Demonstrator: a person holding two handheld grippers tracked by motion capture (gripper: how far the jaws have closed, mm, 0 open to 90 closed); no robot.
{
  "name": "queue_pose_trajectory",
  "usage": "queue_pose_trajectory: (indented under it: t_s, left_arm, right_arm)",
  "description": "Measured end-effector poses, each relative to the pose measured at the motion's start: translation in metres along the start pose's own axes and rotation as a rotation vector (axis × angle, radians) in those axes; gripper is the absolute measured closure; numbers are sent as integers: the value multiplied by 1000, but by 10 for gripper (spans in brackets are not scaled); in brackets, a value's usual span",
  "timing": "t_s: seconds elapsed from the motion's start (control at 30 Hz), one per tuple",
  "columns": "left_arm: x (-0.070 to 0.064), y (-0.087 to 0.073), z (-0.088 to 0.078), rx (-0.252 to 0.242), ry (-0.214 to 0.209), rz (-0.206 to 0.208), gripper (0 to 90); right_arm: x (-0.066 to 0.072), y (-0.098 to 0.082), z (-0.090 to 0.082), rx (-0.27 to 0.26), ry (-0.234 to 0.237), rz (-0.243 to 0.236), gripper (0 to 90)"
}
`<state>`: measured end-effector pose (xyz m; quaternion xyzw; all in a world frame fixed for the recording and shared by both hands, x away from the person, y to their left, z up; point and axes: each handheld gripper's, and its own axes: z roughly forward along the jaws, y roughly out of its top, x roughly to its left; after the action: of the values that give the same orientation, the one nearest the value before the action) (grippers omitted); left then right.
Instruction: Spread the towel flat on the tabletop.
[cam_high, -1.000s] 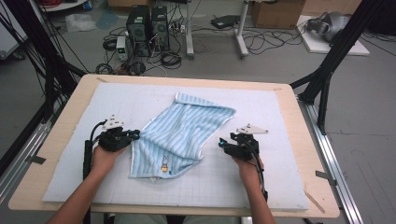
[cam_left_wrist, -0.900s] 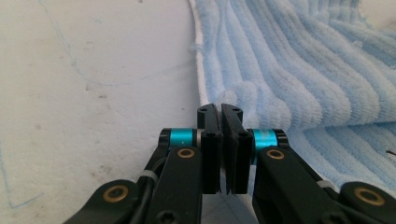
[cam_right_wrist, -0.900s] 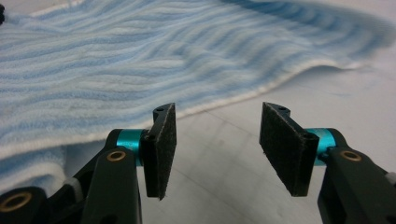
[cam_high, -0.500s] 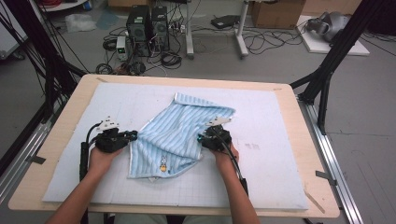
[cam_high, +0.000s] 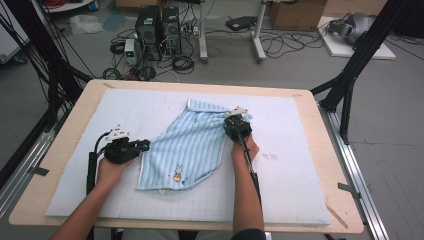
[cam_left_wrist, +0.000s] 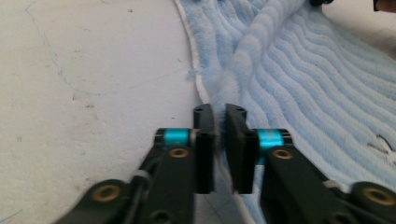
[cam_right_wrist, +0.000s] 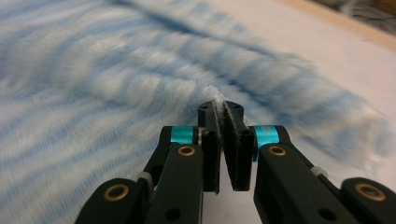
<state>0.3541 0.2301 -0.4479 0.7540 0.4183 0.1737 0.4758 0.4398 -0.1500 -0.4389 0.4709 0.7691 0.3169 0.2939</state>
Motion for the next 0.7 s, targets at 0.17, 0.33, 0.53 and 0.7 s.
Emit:
queue_pose_trajectory:
  t_s: [0.17,0.33,0.53,0.7]
  left_arm:
    - [2,1,-3,-21,-14,-29,465]
    - [-5,2,-3,7,-48,-3,413]
    - [-9,2,-3,20,-45,8,406]
    - [-9,4,-7,-14,-52,-1,392]
  right_arm:
    - [-1,4,-8,-26,42,12,721]
    - [-1,-4,-29,-66,103,26,534]
    - [-6,-29,-61,-71,156,72,352]
    - [-5,-60,-90,-72,220,51,364]
